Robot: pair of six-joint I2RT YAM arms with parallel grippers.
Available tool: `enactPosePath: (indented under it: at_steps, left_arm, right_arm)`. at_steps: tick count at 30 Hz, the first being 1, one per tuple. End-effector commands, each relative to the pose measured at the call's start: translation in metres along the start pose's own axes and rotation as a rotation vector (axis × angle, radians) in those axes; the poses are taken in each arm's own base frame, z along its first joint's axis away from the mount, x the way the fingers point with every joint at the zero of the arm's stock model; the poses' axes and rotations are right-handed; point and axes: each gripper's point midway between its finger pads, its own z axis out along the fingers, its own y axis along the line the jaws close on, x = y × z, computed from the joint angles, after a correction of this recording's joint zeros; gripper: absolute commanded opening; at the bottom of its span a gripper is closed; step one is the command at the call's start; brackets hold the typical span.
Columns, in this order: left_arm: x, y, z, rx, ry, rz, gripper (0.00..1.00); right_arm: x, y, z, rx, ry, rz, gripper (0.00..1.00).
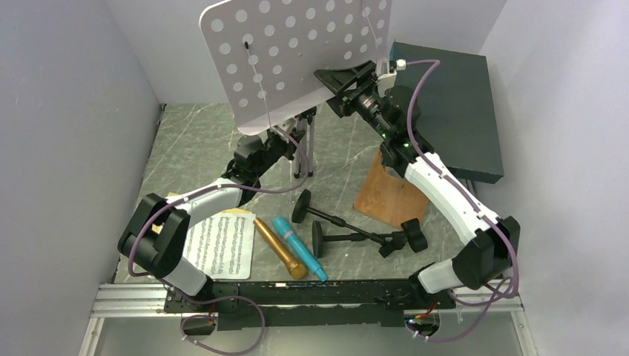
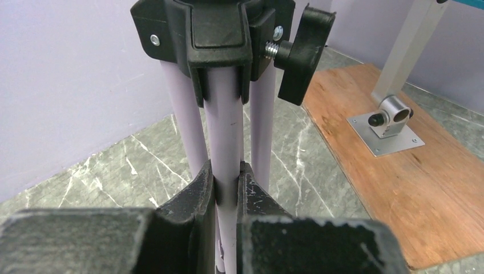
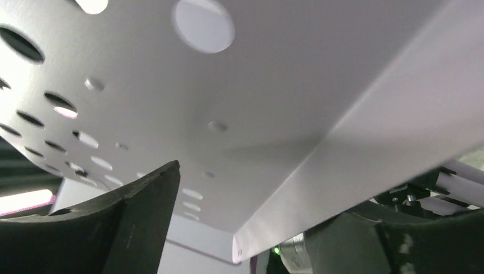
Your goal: Set up the instrument practice props
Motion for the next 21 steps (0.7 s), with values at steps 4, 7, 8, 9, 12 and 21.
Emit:
enactPosePath:
  at_steps: [4,7,8,9,12,21]
  left_arm:
    - [0.024,-0.010,-0.003,0.045,0.091,0.019,0.00]
    - [0.026,-0.012,-0.003,0.046,0.104,-0.009,0.00]
    - [0.026,-0.012,-0.003,0.050,0.110,-0.012,0.00]
    - [0.027,-0.013,-0.003,0.054,0.119,-0.015,0.00]
    - [0.031,-0.014,-0.003,0.058,0.147,-0.026,0.00]
    - [0.035,-0.020,-0.007,0.071,0.210,-0.097,0.00]
  right_arm:
    - [0.002,0.054,-0.051,-0.118,0.016,-0.466,0.91]
    - [0.003,0.034,-0.061,-0.044,0.068,-0.684,0.95]
    - [0.007,0.028,-0.066,-0.037,0.101,-0.742,0.97]
    - [0.008,0.023,-0.070,-0.027,0.117,-0.788,0.99]
    - [0.011,0.007,-0.077,0.028,0.196,-0.894,1.00]
    - [0.031,-0.024,-0.105,-0.055,0.384,-1.275,0.96]
